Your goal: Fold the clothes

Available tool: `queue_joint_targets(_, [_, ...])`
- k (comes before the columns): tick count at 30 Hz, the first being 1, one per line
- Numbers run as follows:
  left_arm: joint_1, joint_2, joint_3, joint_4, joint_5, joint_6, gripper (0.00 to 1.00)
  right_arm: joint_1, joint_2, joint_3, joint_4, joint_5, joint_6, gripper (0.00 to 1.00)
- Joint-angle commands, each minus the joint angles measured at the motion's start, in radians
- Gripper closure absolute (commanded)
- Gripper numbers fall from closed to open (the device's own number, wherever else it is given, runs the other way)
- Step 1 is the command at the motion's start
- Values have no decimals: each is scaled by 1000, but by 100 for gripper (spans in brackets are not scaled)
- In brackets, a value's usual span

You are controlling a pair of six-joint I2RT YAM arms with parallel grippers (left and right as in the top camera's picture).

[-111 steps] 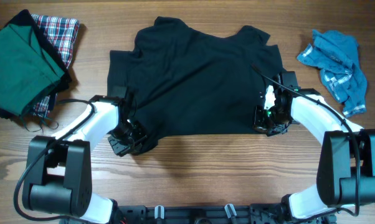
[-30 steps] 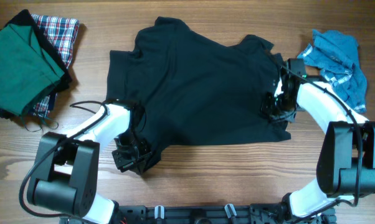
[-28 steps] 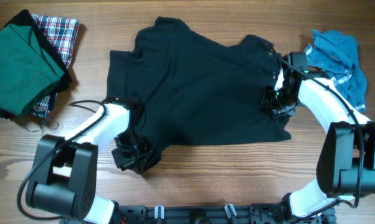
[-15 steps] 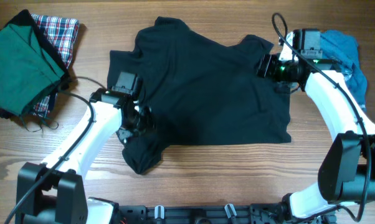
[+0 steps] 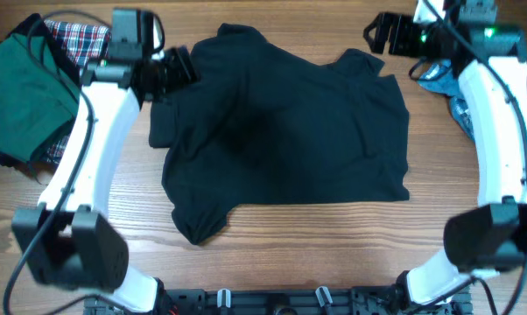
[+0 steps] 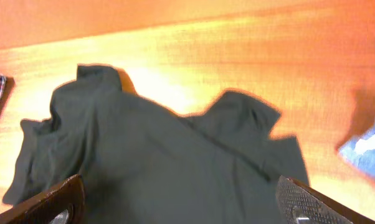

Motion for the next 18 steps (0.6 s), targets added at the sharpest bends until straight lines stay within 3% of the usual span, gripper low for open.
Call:
queue_joint_targets(1, [-2,124,156,31,8,60,27,-5,160,131,2,-10,-63,1])
queue_joint_targets(5, [-2,254,204,301,0,57,21,-2,281,152,153,-56,-89,1])
queue_joint_targets(18, [-52,573,204,947,99,60,12,56,336,138,264,-52,-127,1])
